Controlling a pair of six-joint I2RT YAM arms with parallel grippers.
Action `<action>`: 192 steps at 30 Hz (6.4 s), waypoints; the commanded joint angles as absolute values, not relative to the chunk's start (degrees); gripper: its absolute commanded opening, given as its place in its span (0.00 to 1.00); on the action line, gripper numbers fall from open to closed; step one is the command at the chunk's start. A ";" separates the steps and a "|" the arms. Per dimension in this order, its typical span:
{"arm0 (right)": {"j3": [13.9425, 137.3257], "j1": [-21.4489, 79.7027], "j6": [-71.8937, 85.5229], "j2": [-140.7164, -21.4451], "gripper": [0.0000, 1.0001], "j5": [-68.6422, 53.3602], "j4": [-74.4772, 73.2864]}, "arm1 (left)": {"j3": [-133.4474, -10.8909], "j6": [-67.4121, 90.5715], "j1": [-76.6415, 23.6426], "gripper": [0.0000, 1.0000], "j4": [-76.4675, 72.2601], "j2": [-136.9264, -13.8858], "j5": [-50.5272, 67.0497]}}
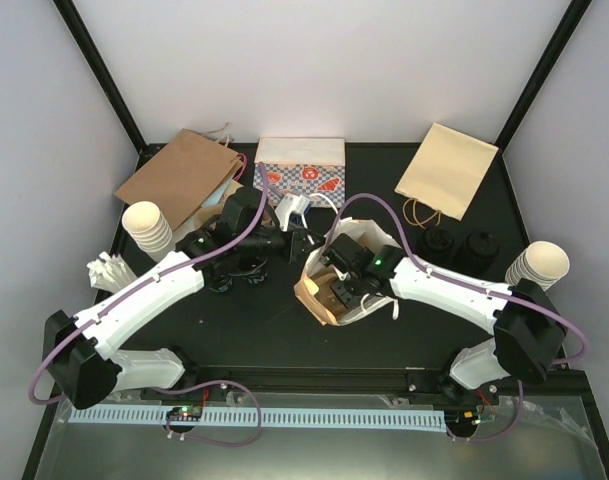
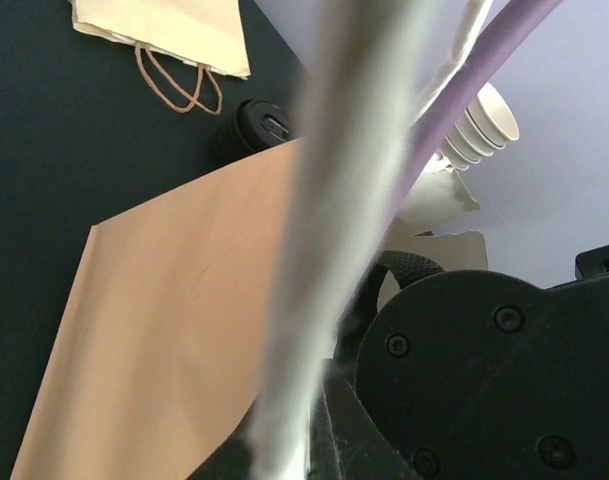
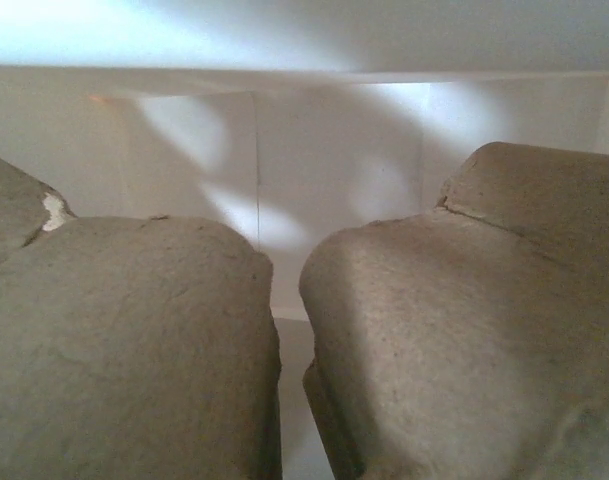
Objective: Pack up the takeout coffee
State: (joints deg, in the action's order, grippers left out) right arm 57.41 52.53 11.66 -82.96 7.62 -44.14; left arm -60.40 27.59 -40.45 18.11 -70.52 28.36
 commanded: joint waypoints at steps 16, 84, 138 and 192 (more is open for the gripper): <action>57.08 53.07 10.51 -87.16 0.23 7.17 -42.91 | -69.52 18.34 -50.56 0.43 37.98 -63.73 11.81; 55.71 52.89 8.58 -91.65 0.23 4.33 -38.99 | -58.01 19.97 -79.17 0.02 4.91 -66.25 0.93; 52.58 55.90 13.64 -95.89 0.23 6.11 -36.25 | -73.13 27.39 -70.39 0.36 14.38 -62.89 -6.73; 53.90 56.34 16.16 -90.92 0.24 6.09 -40.16 | -77.59 15.13 -40.41 0.77 41.89 -72.98 10.90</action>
State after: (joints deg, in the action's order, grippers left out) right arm 53.60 55.86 15.57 -92.05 5.32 -39.48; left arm -74.00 16.95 -41.10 43.22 -71.53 12.34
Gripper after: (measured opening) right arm 0.238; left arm 0.789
